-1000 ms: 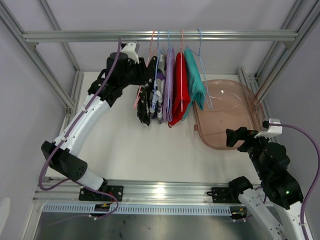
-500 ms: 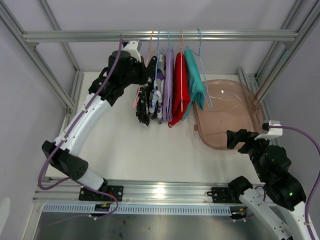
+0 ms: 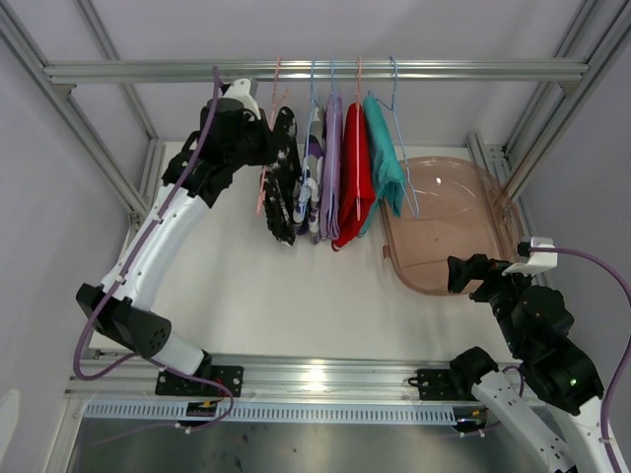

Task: Remove the trousers from the hanger
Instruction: Pick up the hanger from the clothesline.

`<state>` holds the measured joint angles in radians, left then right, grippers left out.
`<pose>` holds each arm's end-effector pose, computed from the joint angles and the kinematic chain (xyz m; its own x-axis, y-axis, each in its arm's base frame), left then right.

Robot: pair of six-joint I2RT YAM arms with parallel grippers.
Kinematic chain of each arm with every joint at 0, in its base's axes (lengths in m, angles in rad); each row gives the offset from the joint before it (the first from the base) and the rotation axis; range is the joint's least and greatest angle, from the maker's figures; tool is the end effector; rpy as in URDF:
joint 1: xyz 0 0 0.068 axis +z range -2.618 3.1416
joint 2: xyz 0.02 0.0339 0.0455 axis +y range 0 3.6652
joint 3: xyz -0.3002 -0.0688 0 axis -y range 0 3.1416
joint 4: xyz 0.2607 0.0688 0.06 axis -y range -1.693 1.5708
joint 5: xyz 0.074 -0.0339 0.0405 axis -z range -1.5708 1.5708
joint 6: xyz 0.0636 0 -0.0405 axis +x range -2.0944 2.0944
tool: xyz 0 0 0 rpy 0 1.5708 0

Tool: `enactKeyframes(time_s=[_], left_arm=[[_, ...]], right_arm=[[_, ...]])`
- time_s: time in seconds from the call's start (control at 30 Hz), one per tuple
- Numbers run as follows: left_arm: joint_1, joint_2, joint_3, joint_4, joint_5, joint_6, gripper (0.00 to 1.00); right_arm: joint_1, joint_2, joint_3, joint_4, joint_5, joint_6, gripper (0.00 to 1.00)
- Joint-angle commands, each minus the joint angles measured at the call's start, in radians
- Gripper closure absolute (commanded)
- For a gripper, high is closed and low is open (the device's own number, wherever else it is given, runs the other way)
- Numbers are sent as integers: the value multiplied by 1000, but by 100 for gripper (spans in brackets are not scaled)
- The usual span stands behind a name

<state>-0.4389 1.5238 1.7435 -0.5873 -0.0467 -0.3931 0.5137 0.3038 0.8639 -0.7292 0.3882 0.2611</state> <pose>0.3413 -0.1569 0.4793 -0.4480 -0.2124 -0.8684 0.2311 0.9109 -0.3420 0.0584 0.0053 0.3703 -0.1751 0.1755 -0.9688 -0.0876 0.9773 0.1929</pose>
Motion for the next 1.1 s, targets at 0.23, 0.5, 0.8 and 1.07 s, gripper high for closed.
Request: enactKeyframes(time_s=[0.23, 0.5, 0.8, 1.07], left_arm=[[141, -117, -30, 66, 33, -69, 100], [160, -174, -142, 116, 123, -53, 80], [276, -192, -301, 293, 545, -256, 74], [328, -186, -357, 573, 837, -542, 87]], right_arm=[[6, 21, -5, 16, 21, -10, 1], [6, 24, -3, 13, 23, -6, 1], [6, 26, -2, 10, 26, -6, 1], [8, 28, -2, 11, 28, -5, 0]])
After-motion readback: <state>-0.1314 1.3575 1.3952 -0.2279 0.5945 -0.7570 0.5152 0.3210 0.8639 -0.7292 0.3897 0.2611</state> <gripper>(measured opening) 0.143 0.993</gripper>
